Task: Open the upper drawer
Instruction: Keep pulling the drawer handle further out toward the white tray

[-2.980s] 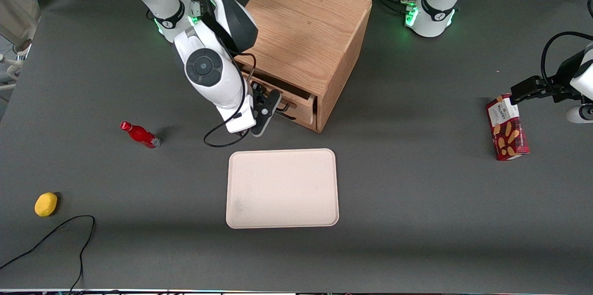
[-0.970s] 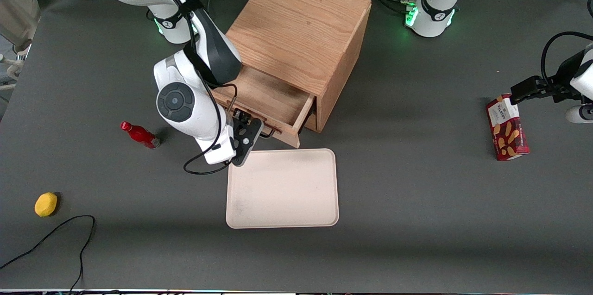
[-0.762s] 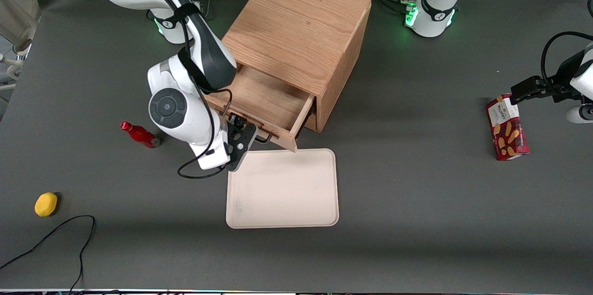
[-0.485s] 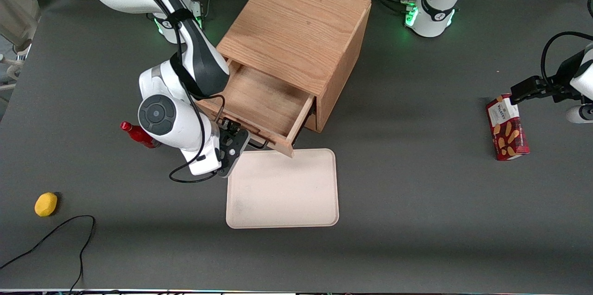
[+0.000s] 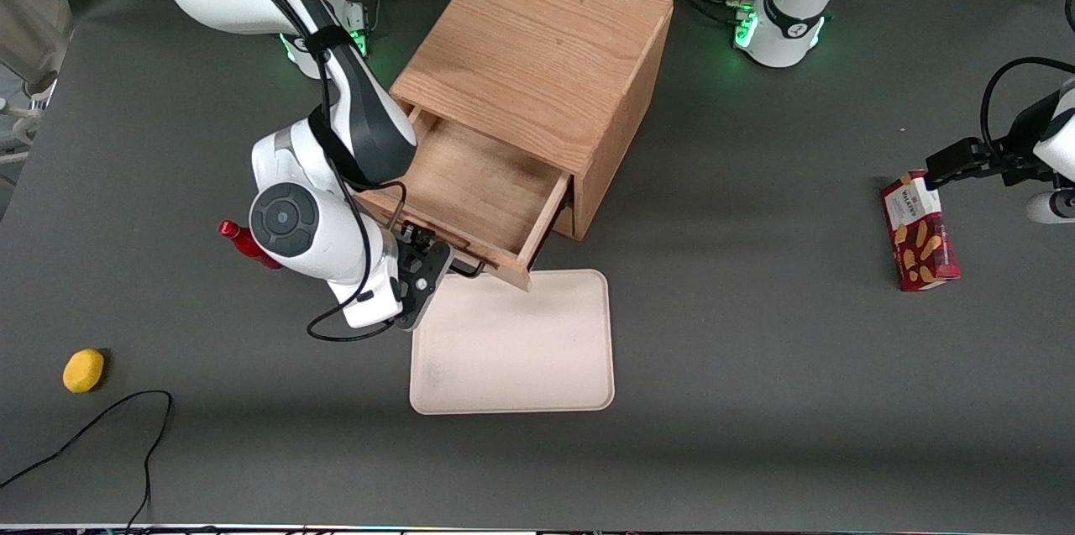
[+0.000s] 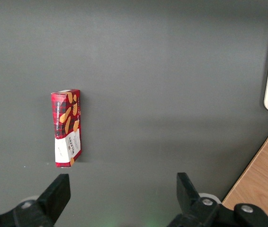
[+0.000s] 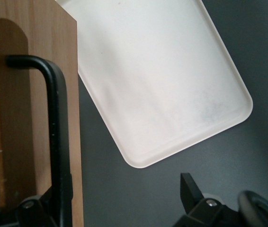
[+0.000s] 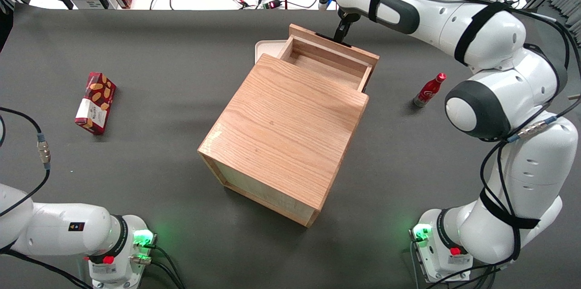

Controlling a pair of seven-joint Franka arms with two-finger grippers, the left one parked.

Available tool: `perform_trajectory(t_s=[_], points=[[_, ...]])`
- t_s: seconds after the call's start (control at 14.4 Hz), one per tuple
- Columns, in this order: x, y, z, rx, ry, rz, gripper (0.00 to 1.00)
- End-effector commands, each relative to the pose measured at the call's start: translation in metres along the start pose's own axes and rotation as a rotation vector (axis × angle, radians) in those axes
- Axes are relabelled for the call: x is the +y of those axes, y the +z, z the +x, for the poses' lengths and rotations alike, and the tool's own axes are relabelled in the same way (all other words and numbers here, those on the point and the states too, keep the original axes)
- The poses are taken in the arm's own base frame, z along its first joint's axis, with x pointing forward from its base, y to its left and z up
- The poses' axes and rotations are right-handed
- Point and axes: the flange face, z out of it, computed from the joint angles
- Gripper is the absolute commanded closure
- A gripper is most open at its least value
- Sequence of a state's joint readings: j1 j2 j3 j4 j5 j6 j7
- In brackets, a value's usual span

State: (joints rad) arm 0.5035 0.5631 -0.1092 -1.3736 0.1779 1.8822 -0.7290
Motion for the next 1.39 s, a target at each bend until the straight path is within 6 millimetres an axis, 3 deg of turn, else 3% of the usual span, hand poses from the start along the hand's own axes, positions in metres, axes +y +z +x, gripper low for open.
perform_trajectory(t_s=[0.0,0.49,1.32], points=[[0.016,-0.001,0.008,0.007,-0.024,-0.01,0.0],[0.031,-0.002,0.014,0.01,-0.046,-0.015,0.0],[0.064,-0.004,-0.004,0.025,-0.071,-0.022,0.0]])
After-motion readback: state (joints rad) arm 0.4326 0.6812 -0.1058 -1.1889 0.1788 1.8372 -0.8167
